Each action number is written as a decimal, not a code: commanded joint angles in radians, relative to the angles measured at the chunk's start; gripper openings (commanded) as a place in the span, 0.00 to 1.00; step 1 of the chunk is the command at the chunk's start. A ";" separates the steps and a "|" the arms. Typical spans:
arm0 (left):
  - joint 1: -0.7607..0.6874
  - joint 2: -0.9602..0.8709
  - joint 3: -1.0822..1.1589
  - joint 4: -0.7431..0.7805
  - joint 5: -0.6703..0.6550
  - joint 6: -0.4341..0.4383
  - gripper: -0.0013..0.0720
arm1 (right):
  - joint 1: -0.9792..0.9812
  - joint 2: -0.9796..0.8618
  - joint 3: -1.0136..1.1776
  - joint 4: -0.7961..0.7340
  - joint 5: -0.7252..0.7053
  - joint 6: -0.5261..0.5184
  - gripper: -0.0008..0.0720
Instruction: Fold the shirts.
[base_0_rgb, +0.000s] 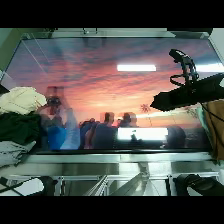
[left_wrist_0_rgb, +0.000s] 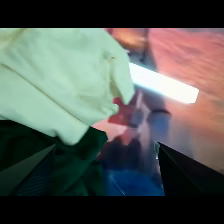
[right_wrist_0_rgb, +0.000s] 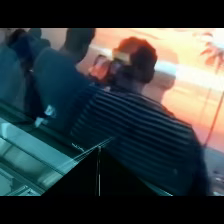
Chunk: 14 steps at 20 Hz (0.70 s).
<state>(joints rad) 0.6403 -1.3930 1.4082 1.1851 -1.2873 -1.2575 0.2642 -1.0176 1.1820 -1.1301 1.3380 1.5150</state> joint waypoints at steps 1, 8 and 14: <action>0.084 -0.210 0.067 0.018 0.031 0.001 0.99 | 0.001 -0.010 0.000 0.000 -0.068 0.000 0.04; 0.101 -0.456 0.183 0.015 0.023 0.011 0.96 | 0.001 -0.083 0.000 0.001 -0.075 0.000 0.04; -0.055 -0.486 0.435 -0.141 -0.109 0.027 0.04 | 0.001 -0.159 0.000 0.091 -0.015 0.000 0.04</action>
<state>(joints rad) 0.6506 -1.8713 1.7176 1.1584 -1.3067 -1.2419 0.2642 -1.1442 1.1820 -1.0988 1.2766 1.5146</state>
